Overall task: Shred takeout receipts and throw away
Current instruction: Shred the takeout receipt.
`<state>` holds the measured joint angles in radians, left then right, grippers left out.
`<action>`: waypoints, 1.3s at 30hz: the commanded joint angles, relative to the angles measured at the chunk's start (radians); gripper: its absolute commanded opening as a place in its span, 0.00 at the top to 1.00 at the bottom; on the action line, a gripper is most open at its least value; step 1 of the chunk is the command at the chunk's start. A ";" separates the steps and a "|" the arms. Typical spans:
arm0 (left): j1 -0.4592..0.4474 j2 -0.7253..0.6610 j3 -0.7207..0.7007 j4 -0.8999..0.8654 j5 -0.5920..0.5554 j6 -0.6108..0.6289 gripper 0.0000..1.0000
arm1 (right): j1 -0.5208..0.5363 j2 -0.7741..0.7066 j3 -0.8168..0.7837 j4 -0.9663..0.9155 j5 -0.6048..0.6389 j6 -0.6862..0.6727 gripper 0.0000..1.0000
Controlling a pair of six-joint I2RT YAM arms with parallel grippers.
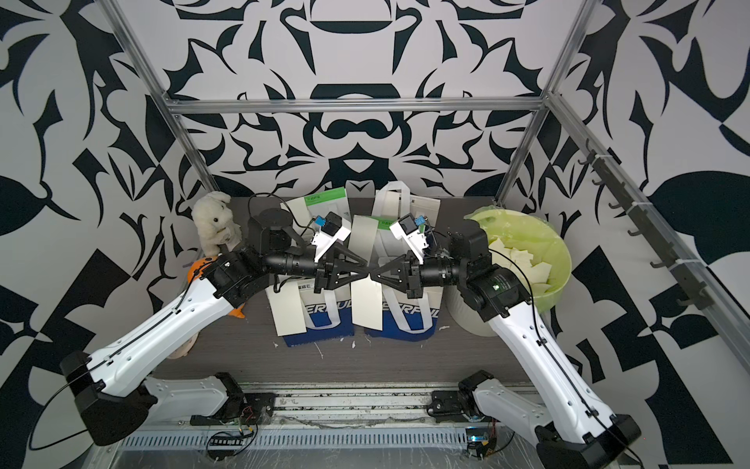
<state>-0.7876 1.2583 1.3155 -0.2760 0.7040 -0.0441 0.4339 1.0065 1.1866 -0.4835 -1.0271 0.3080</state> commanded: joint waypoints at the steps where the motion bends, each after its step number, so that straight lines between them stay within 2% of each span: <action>1: -0.004 -0.017 0.010 0.018 0.027 -0.002 0.77 | 0.005 -0.020 0.042 0.006 0.011 -0.017 1.00; 3: -0.003 -0.013 0.014 0.004 0.037 -0.002 0.86 | 0.004 -0.021 0.044 0.009 0.015 -0.017 1.00; 6: -0.004 -0.008 0.016 -0.013 0.044 -0.002 0.92 | 0.005 -0.022 0.050 0.007 0.021 -0.017 1.00; 10: -0.004 -0.005 0.014 -0.020 0.046 -0.003 0.90 | 0.005 -0.022 0.056 0.005 0.027 -0.018 1.00; 15: -0.004 0.006 0.019 -0.021 0.039 -0.007 0.80 | 0.005 -0.019 0.061 0.003 0.024 -0.016 1.00; 18: -0.003 0.009 0.027 -0.020 0.040 -0.009 0.80 | 0.005 -0.020 0.058 0.000 0.022 -0.015 1.00; 25: -0.004 0.009 0.027 0.010 0.037 -0.021 0.85 | 0.005 -0.017 0.057 -0.013 0.024 -0.015 1.00; 29: -0.008 0.008 0.024 0.032 0.030 -0.031 1.00 | 0.005 -0.010 0.056 -0.015 0.049 -0.002 1.00; 39: -0.057 -0.018 -0.037 0.101 -0.046 0.020 1.00 | 0.028 0.007 0.050 -0.037 0.232 0.076 1.00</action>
<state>-0.8272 1.2625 1.3052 -0.2386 0.6727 -0.0498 0.4538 1.0096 1.2087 -0.5220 -0.8833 0.3611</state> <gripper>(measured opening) 0.046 0.047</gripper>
